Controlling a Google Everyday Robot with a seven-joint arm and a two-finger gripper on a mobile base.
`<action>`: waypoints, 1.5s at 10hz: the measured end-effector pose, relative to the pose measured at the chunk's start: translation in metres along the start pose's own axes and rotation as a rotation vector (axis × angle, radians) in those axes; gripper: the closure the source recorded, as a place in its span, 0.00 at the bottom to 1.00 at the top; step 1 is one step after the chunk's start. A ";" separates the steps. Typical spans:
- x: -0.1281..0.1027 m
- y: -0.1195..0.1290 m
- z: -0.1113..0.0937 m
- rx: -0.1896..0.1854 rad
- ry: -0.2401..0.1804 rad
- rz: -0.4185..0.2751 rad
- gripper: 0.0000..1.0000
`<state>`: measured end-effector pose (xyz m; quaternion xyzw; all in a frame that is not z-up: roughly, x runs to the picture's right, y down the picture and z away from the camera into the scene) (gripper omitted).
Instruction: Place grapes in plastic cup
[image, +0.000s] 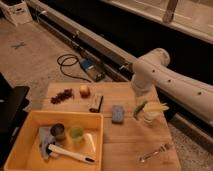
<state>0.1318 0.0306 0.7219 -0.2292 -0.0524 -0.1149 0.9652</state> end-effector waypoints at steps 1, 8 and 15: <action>-0.018 -0.011 0.003 0.002 -0.017 -0.038 0.35; -0.061 -0.033 0.009 -0.006 -0.049 -0.115 0.35; -0.115 -0.066 0.040 -0.022 -0.113 -0.248 0.35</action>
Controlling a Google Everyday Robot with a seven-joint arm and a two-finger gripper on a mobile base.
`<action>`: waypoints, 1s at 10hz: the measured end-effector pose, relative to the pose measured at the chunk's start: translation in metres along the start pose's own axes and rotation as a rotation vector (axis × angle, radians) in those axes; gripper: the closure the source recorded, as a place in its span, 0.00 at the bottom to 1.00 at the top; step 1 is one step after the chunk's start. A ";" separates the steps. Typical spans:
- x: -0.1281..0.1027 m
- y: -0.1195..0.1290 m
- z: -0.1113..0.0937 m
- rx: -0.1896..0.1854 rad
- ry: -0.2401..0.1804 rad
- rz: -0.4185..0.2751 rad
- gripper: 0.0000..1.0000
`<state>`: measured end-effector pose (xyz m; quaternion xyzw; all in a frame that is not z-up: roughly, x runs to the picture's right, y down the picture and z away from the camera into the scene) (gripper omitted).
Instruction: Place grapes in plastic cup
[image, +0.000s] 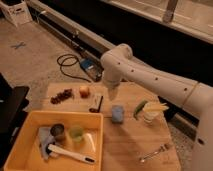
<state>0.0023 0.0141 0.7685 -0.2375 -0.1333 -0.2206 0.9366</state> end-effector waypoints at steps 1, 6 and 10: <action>-0.021 -0.017 0.012 -0.002 -0.026 -0.041 0.35; -0.096 -0.068 0.056 0.045 -0.142 -0.201 0.35; -0.155 -0.103 0.087 0.062 -0.222 -0.323 0.35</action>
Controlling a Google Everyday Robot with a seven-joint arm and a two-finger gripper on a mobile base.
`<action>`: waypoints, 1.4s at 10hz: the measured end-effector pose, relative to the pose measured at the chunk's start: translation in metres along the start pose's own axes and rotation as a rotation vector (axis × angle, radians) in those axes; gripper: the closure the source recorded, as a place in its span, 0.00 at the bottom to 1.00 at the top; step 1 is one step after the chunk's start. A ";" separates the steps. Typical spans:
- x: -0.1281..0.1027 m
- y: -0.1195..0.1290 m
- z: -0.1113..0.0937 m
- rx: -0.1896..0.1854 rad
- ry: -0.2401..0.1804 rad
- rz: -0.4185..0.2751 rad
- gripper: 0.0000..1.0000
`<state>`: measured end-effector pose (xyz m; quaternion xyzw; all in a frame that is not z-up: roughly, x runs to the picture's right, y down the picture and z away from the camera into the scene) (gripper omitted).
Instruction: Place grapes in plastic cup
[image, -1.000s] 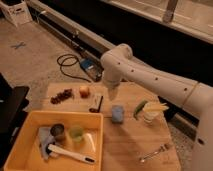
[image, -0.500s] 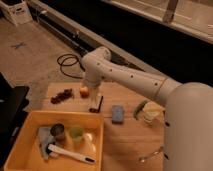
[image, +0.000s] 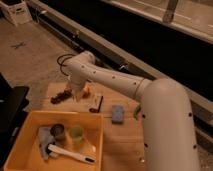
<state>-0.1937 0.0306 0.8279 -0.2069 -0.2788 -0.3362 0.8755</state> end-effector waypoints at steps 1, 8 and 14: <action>-0.011 -0.014 0.013 0.007 -0.024 -0.018 0.35; -0.018 -0.023 0.021 0.010 -0.043 -0.023 0.35; 0.009 -0.058 0.059 0.014 -0.095 -0.064 0.35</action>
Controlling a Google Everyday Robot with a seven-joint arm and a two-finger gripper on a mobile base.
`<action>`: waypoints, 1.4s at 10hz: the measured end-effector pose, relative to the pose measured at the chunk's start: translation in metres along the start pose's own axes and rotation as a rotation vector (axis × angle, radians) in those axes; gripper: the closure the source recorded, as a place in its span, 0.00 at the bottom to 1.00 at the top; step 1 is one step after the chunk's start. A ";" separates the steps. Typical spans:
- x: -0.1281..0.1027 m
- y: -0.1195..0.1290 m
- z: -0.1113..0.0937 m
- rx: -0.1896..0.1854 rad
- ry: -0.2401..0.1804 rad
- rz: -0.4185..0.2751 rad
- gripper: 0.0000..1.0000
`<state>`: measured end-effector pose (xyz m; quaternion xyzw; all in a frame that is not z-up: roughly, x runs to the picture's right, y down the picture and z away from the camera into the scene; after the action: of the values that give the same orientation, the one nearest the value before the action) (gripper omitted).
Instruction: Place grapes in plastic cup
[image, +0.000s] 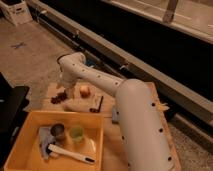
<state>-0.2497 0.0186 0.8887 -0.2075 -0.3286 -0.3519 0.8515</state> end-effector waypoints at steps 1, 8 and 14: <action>0.006 -0.004 0.006 -0.001 -0.014 -0.004 0.35; 0.033 -0.016 0.076 0.028 -0.175 0.007 0.35; 0.038 -0.010 0.083 0.012 -0.193 0.011 0.77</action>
<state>-0.2708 0.0426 0.9744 -0.2374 -0.4099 -0.3236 0.8191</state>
